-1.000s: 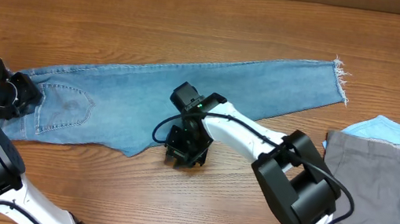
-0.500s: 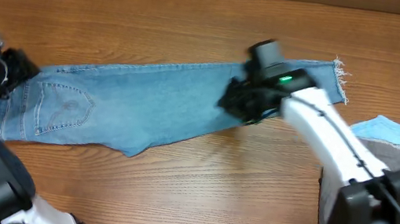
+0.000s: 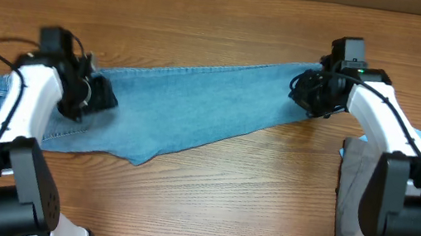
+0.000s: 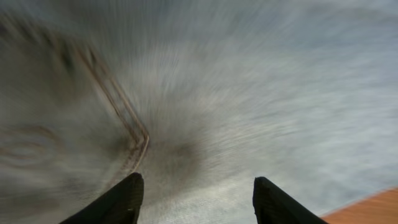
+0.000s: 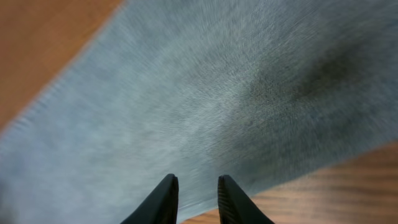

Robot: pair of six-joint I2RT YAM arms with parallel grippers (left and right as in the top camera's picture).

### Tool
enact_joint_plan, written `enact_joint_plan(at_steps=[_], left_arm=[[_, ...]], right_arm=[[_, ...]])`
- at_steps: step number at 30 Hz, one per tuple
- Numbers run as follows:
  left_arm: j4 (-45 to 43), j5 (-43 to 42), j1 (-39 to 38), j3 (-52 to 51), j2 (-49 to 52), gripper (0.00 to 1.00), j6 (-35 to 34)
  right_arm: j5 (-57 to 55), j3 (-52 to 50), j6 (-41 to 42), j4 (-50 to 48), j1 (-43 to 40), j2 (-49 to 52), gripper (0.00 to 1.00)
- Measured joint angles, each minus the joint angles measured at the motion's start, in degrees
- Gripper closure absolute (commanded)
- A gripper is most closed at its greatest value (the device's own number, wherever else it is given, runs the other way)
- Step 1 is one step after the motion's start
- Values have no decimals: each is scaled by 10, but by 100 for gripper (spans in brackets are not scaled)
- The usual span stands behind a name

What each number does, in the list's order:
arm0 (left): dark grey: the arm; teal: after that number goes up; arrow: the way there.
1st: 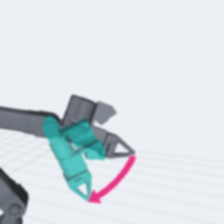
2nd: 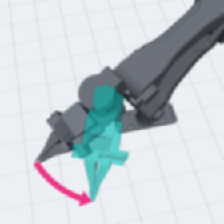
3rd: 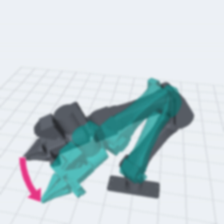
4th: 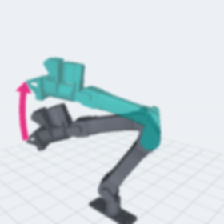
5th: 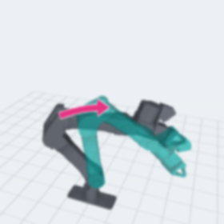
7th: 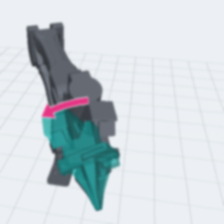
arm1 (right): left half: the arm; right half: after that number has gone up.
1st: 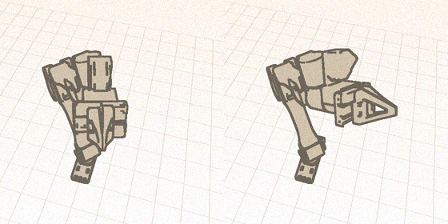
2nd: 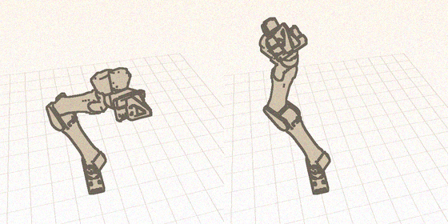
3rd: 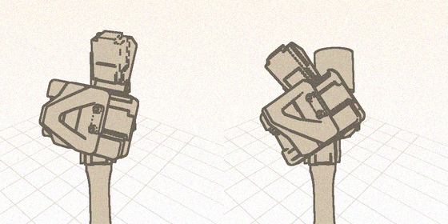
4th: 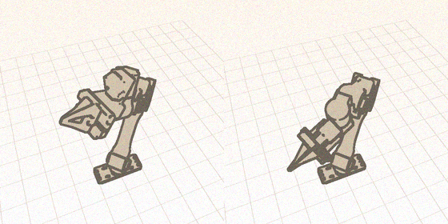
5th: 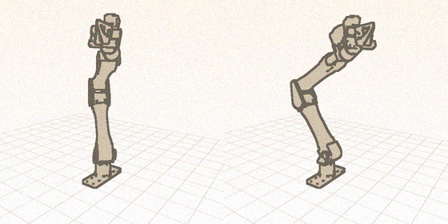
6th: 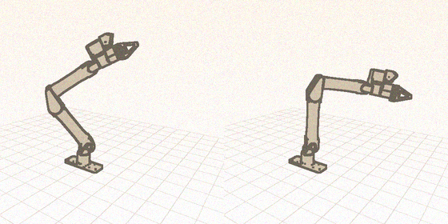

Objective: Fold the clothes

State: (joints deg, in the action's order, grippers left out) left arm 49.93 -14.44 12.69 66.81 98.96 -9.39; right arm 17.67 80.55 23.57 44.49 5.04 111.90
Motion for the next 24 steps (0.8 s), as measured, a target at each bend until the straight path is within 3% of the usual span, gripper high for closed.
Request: enact_joint_plan(at_steps=[6,12,19,21,24], left_arm=[[-33,68,1,-77,2,37,-48],[-40,125,14,-113,2,36,-73],[-15,143,108,-109,2,27,-76],[-2,150,140,-101,2,26,-76],[26,156,183,-76,2,25,-73]], right_arm=[[-2,0,-56,-3,3,54,73],[-13,9,-50,23,6,76,79],[-18,12,-22,94,18,73,81],[-30,11,-19,118,17,69,76],[-59,3,-17,130,12,49,60]])
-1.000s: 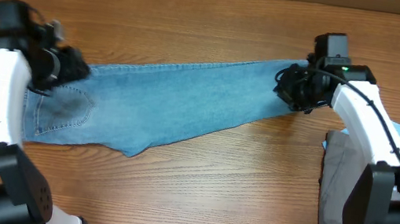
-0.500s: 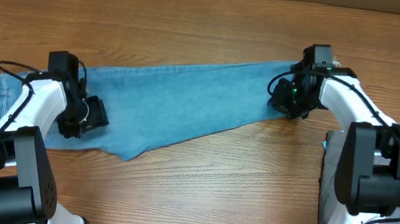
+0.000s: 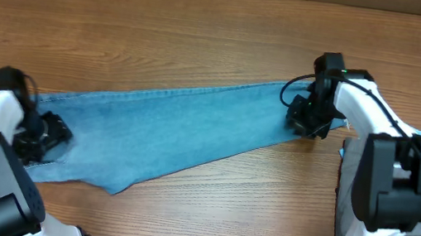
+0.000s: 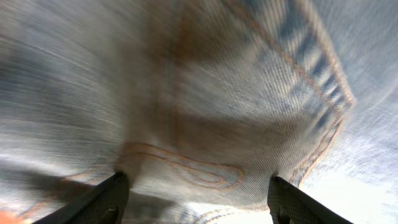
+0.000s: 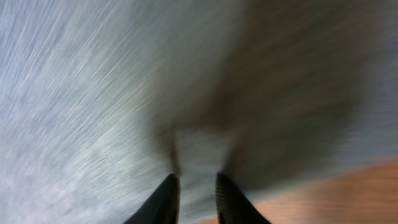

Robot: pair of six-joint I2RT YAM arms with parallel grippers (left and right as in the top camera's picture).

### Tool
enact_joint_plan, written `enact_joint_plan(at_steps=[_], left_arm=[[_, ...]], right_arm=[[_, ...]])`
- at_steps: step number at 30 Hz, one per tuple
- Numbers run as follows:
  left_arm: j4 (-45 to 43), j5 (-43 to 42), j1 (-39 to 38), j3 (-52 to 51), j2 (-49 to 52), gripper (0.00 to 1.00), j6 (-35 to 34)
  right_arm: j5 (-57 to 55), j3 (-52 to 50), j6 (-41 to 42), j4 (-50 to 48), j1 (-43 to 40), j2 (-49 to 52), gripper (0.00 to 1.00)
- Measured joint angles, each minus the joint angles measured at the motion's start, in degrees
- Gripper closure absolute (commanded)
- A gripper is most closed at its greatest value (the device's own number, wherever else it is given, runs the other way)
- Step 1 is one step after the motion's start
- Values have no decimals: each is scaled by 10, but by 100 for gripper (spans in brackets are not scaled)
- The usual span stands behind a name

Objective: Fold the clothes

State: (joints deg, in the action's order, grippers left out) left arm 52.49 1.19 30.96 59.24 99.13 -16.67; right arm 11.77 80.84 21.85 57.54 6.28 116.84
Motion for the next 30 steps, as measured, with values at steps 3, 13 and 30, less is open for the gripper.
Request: enact_joint_plan(at_steps=[3,13,30], left_arm=[[27,-2,27,44,0,25,14],[118,-23,33,173,0,22,48],[-107,43,116,75,3,56,20]], right_arm=[[-16,-5,0,-19,-14,-41,50],[95,-5,-98,-46,-93,-152,41],[156,-5,-138,12,-111,-152,45]])
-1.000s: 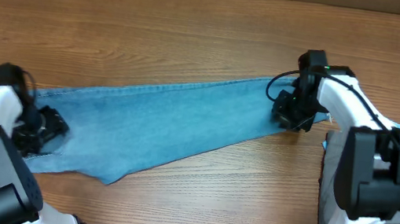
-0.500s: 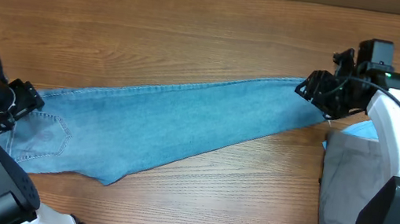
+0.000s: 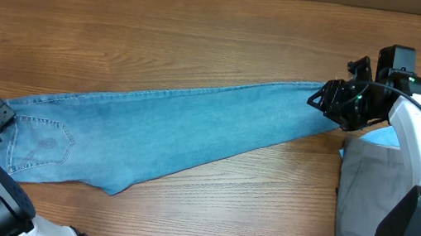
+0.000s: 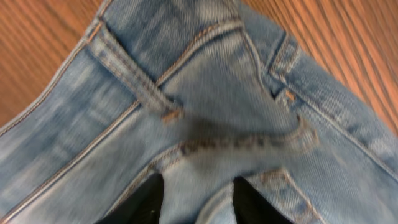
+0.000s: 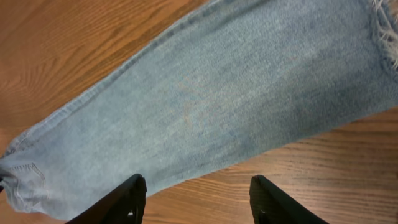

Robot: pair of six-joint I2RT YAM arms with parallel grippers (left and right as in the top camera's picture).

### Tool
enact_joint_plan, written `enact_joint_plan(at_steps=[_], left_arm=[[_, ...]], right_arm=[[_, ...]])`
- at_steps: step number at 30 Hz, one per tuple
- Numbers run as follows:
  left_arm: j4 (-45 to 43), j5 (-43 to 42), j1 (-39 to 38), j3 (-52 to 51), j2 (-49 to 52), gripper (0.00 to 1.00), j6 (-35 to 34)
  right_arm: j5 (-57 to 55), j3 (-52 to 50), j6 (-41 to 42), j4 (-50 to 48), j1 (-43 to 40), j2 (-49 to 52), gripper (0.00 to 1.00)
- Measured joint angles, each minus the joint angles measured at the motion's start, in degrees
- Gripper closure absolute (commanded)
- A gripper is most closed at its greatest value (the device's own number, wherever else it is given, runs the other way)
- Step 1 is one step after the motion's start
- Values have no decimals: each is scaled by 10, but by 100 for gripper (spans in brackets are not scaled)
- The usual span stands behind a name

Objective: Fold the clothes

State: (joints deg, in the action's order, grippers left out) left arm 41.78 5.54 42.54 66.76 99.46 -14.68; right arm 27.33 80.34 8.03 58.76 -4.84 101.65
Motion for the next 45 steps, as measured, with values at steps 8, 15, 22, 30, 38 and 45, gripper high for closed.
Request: enact_joint_plan(at_steps=[8,15,22,30,38,45], left_arm=[[-87,12,0,-12,60,50,-19],[-95,-10,1,2,103,53,-24],[-26,-35,8,38,105,35,-29],[144,-94,6,168,42,24,-9],[273,-214,6,213,-75,24,64],[346,-236,6,213,-118,23,96]], right_arm=[[4,0,-2,10,0,0,46],[4,0,-2,12,0,0,47],[3,0,14,-50,-6,0,39],[-81,0,21,-91,-72,2,30],[-113,0,7,-153,-110,45,25],[-122,0,-19,-189,-105,127,23]])
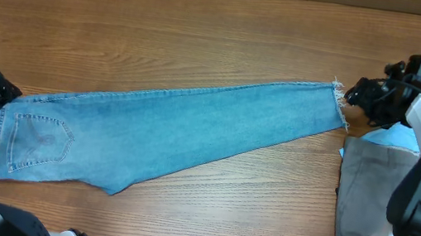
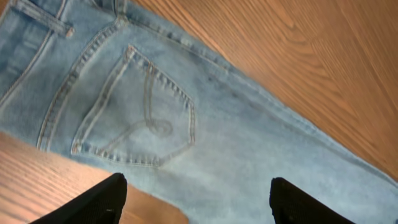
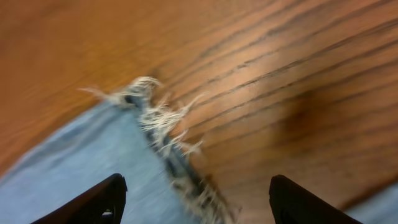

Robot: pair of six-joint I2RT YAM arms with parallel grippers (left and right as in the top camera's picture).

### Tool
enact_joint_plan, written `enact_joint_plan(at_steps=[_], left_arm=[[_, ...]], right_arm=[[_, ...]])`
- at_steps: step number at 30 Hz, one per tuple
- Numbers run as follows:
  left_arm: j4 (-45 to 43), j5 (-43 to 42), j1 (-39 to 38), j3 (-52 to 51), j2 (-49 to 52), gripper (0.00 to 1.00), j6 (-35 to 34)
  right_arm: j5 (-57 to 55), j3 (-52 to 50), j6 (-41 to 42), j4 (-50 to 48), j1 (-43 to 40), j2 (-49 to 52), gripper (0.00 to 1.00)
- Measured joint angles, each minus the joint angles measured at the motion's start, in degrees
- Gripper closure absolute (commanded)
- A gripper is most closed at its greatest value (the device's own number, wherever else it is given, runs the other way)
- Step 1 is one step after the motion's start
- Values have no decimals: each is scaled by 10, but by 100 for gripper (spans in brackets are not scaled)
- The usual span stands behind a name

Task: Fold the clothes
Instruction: 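Grasp the frayed hem ends with the right gripper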

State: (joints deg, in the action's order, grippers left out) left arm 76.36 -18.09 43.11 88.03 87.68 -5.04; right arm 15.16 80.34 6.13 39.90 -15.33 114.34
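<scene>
A pair of light blue jeans (image 1: pixel 168 124) lies flat and stretched out on the wooden table, waist at the lower left and frayed hem (image 1: pixel 336 99) at the upper right. My left gripper hovers open by the waist. In the left wrist view the back pocket (image 2: pixel 140 115) lies below the wide-apart fingers (image 2: pixel 102 202) of the left gripper (image 2: pixel 199 205). My right gripper (image 1: pixel 362 96) is open just right of the hem. In the right wrist view the frayed hem (image 3: pixel 165 127) lies between the spread jaws of the right gripper (image 3: pixel 199 205). Neither gripper holds anything.
A grey garment (image 1: pixel 374 201) lies at the right front edge of the table, with a light blue cloth beside it, close under the right arm. Bare wood (image 1: pixel 207 25) runs along the far side of the jeans.
My left gripper was down on the waistband with its fingers close together; it is now wide open and higher, over the back pocket. My right gripper has moved right, from over the leg to the frayed hem.
First the left gripper pressed on the upper part of the jeans and the right, nearly shut, on the leg end. Then both were lower on the cloth, the left nearer the waist. Then the jeans lay longer and flatter, the right gripper open. Now both grippers are open and off the cloth.
</scene>
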Motion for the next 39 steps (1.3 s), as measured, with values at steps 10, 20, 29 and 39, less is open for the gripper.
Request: enact_joint_plan(at_steps=[10,20,29,39], left_arm=[[28,-4,0,0,-29,23,10],[33,-4,0,0,-29,23,10],[43,-4,0,0,-29,23,10],[43,-4,0,0,-29,23,10]], right_arm=[[57,6,-37,12,5,49,33],[78,10,-49,35,45,62,78],[107,12,-46,62,30,68,96],[150,43,-37,132,-38,40,96]])
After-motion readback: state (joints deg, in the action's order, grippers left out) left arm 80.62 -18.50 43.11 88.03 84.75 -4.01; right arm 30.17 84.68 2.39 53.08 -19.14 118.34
